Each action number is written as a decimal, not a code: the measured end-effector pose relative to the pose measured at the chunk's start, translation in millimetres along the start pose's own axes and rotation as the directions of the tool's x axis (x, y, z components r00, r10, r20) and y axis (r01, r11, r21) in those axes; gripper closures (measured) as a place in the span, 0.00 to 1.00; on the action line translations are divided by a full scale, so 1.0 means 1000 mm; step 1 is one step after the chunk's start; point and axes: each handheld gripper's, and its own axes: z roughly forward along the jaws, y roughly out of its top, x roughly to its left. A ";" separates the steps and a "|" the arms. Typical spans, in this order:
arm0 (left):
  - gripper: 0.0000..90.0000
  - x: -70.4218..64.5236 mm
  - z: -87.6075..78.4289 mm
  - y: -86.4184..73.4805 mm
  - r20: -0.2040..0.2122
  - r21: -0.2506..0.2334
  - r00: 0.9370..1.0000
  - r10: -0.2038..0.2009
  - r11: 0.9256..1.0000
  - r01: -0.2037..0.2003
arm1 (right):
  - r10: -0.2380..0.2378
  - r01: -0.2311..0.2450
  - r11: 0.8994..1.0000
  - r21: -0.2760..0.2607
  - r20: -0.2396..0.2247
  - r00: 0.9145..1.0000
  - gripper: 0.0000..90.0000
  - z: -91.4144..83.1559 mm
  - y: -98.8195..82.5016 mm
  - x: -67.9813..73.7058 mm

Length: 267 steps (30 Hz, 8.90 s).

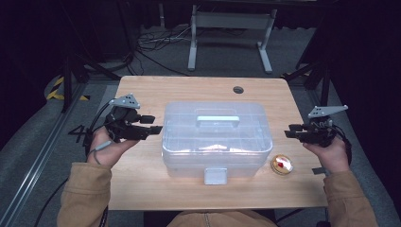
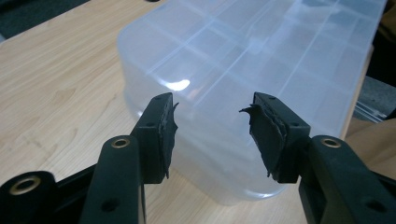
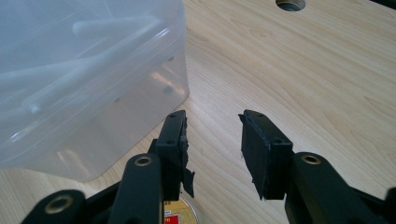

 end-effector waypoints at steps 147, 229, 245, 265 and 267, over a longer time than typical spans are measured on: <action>0.64 -0.009 0.033 0.111 0.005 -0.044 1.000 0.005 0.999 -0.005 | -0.265 0.217 0.959 -0.180 -0.314 0.912 1.00 0.000 0.014 0.069; 0.94 0.009 0.047 -0.012 -0.083 -0.246 0.979 -0.186 0.956 0.161 | -0.084 0.020 0.928 -0.373 -0.156 0.984 1.00 -0.005 0.053 0.051; 0.99 0.013 0.050 -0.006 -0.114 -0.233 0.975 -0.193 0.959 0.162 | -0.040 0.015 0.928 -0.372 -0.061 0.997 0.82 -0.017 0.043 0.054; 0.98 0.016 0.049 0.002 -0.142 -0.238 0.977 -0.157 0.964 0.121 | 0.055 -0.013 0.924 -0.383 0.100 0.993 0.59 -0.013 0.050 0.071; 0.98 0.016 0.049 0.002 -0.143 -0.237 0.977 -0.158 0.964 0.121 | 0.052 -0.008 0.923 -0.385 0.104 0.993 0.59 -0.014 0.051 0.072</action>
